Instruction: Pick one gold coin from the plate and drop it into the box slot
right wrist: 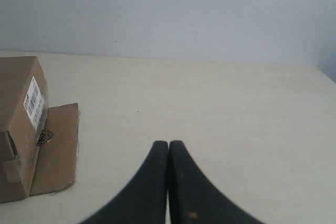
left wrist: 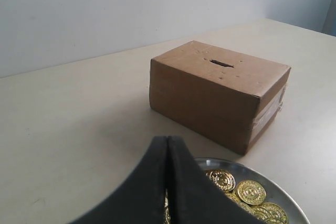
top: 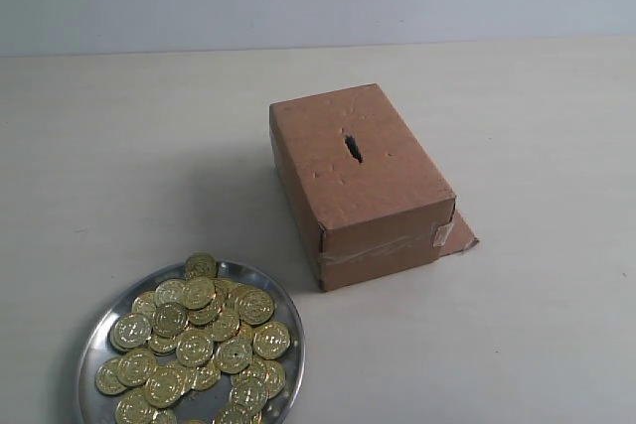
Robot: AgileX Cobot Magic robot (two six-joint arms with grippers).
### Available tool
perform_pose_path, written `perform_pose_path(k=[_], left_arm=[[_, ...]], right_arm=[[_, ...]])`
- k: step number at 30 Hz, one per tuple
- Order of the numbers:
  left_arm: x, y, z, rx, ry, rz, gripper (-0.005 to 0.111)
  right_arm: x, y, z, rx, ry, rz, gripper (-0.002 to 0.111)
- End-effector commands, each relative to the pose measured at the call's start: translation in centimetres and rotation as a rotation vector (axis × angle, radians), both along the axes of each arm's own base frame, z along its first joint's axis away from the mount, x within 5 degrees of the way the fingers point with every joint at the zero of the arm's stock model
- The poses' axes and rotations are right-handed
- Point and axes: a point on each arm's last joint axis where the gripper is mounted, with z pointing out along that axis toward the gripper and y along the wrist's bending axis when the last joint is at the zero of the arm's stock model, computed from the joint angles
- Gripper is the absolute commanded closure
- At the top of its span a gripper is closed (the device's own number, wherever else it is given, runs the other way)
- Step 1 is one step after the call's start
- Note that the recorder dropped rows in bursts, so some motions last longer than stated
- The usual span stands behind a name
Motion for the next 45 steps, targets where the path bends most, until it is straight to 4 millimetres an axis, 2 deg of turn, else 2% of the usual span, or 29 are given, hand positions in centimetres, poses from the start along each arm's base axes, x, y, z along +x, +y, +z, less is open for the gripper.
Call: perform_pose_path(k=[1,38,43,45], left_arm=[[0.0,0.0,-0.1,0.004,-0.004,-0.007,0.107],[0.0,0.0,-0.1,0.005,-0.005,-0.005,0.107],[0.1,0.8,0.2,-0.023,-0.028,0.108,0.107],[0.1,1.6,0.4,-0.086,-0.039,0.230,0.107]], right_arm=[[0.0,0.0,-0.1,0.014,-0.002,-0.009,0.108],[0.0,0.0,-0.1,0.039,-0.006,-0.013,0.108],[0.0,0.0,-0.1,0.039,-0.006,-0.013,0.108],[0.0,0.0,-0.1,0.039,-0.006,-0.013,0.108]])
